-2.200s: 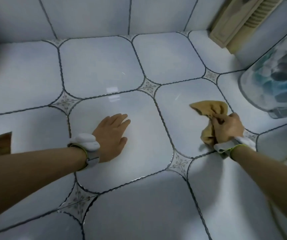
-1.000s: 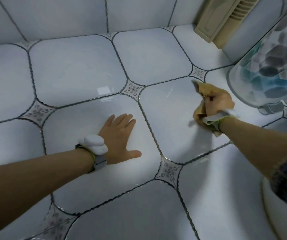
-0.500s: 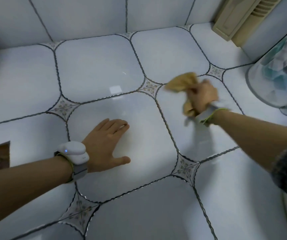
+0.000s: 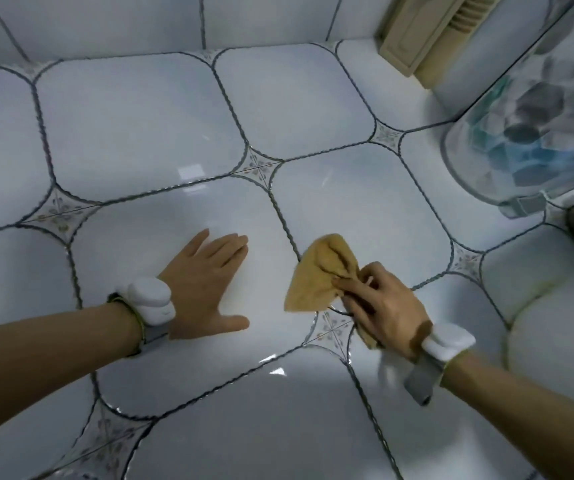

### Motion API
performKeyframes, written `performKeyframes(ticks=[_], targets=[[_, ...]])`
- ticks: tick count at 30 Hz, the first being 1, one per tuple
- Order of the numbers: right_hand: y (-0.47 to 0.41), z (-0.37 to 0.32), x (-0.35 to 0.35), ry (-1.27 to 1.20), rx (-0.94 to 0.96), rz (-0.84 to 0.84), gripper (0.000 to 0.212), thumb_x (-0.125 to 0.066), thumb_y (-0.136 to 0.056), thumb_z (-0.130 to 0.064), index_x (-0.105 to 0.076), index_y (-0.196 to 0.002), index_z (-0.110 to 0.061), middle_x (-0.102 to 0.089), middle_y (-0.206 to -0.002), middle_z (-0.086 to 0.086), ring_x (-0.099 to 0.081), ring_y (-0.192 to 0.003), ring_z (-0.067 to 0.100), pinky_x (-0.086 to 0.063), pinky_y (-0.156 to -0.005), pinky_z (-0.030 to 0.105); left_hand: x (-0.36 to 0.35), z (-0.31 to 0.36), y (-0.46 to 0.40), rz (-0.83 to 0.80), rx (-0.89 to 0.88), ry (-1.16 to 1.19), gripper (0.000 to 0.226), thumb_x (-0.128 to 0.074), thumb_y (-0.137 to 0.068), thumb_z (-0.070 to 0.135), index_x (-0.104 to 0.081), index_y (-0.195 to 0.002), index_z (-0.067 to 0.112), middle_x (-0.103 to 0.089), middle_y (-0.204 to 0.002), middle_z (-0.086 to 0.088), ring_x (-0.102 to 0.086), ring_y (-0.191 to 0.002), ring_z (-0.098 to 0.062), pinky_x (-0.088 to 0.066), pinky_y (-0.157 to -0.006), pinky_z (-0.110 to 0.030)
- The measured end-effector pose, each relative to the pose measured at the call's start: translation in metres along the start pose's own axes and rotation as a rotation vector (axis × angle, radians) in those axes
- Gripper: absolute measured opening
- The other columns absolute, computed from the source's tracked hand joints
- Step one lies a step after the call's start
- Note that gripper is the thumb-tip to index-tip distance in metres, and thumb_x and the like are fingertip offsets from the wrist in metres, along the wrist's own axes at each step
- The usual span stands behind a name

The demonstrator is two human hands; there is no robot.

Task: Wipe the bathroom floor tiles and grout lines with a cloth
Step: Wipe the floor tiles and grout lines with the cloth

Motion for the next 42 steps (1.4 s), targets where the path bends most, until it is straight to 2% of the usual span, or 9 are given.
performKeyframes(ticks=[7,12,17,19,22,25,33,37,42], targets=[[-0.067,0.095,0.025,0.170,-0.914,0.230,0.030,-0.049,-0.097,-0.034,-0.059,-0.111,-0.009,-0.046,-0.118,0.022,-0.057,-0.087,0.049,-0.044,-0.078,0.047,0.001,0.001,-0.001,-0.007,-0.006,-0.014,0.115,-0.031,-0.069,0.086,-0.015,-0.150,0.006,-0.012,-0.159,-0.007,-0.009,-0.147,-0.021,-0.004,-0.120,-0.048],[-0.041,0.016,-0.001,0.062,-0.459,0.222,0.017,-0.059,-0.094,-0.033,-0.060,-0.111,-0.029,-0.049,-0.116,0.007,-0.058,-0.076,0.037,-0.047,-0.065,0.036,-0.002,0.000,0.000,-0.001,-0.008,-0.004,0.115,-0.029,-0.069,0.087,-0.016,-0.150,0.006,-0.013,-0.159,-0.007,-0.010,-0.147,-0.021,-0.006,-0.120,-0.047],[0.004,-0.035,-0.018,-0.045,0.049,-0.025,0.019,-0.051,-0.098,-0.041,-0.060,-0.113,-0.034,-0.045,-0.103,-0.004,-0.046,-0.072,0.014,-0.030,-0.064,0.019,0.002,0.000,0.001,0.015,-0.026,-0.023,0.114,-0.036,-0.068,0.085,-0.023,-0.147,0.004,-0.021,-0.157,-0.009,-0.017,-0.145,-0.023,-0.009,-0.119,-0.048],[-0.012,-0.009,-0.009,0.014,-0.085,0.111,0.018,-0.056,-0.096,-0.037,-0.064,-0.111,-0.031,-0.050,-0.105,-0.001,-0.056,-0.073,0.022,-0.043,-0.066,0.026,0.008,0.000,0.004,0.018,-0.015,-0.017,0.112,-0.041,-0.069,0.084,-0.026,-0.146,0.004,-0.022,-0.156,-0.009,-0.018,-0.145,-0.022,-0.006,-0.120,-0.048],[-0.047,0.053,0.013,0.117,-0.597,0.255,0.023,-0.057,-0.095,-0.035,-0.066,-0.111,-0.021,-0.052,-0.112,0.012,-0.060,-0.083,0.042,-0.049,-0.077,0.042,0.019,0.000,0.000,0.024,0.012,0.051,0.103,-0.046,-0.072,0.080,-0.031,-0.144,0.007,-0.023,-0.155,-0.006,-0.018,-0.144,-0.018,-0.002,-0.120,-0.041],[-0.084,0.046,0.018,0.108,-0.686,0.190,0.026,-0.052,-0.098,-0.033,-0.066,-0.111,-0.014,-0.053,-0.122,0.021,-0.059,-0.091,0.048,-0.045,-0.081,0.045,0.026,-0.025,0.027,0.057,0.058,0.084,0.096,-0.051,-0.076,0.072,-0.030,-0.145,0.009,-0.026,-0.154,-0.005,-0.021,-0.142,-0.020,-0.004,-0.118,-0.035],[-0.056,-0.182,-0.035,-0.074,0.345,-0.050,0.020,-0.066,-0.087,-0.021,-0.071,-0.104,-0.028,-0.052,-0.095,0.001,-0.055,-0.065,0.021,-0.016,-0.047,0.024,0.005,-0.087,0.167,0.035,0.387,0.145,0.100,-0.050,-0.078,0.072,-0.015,-0.151,0.013,-0.017,-0.159,-0.002,-0.017,-0.144,-0.018,-0.007,-0.119,-0.031],[-0.045,-0.245,-0.059,-0.131,0.828,-0.246,0.021,-0.057,-0.091,-0.026,-0.071,-0.106,-0.027,-0.052,-0.107,0.002,-0.056,-0.077,0.018,-0.048,-0.059,0.028,-0.006,-0.092,0.229,0.024,0.495,0.176,0.101,-0.050,-0.078,0.071,-0.008,-0.152,0.016,-0.009,-0.160,0.001,-0.009,-0.146,-0.014,-0.005,-0.120,-0.031],[-0.203,-0.248,-0.071,-0.137,0.377,0.030,0.015,-0.061,-0.093,-0.030,-0.069,-0.102,-0.021,-0.048,-0.097,0.007,-0.056,-0.070,0.033,-0.043,-0.060,0.033,-0.017,-0.092,0.271,0.040,0.514,0.214,0.105,-0.055,-0.076,0.070,-0.006,-0.152,0.016,-0.007,-0.160,0.002,-0.006,-0.146,-0.012,0.002,-0.118,-0.026]])
Point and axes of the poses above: each hand's wrist, its own y-axis away from the middle knuckle, its own x-axis out of the back of the hand, z = x × y, the point moved 1 cm from there along -y, towards the middle knuckle
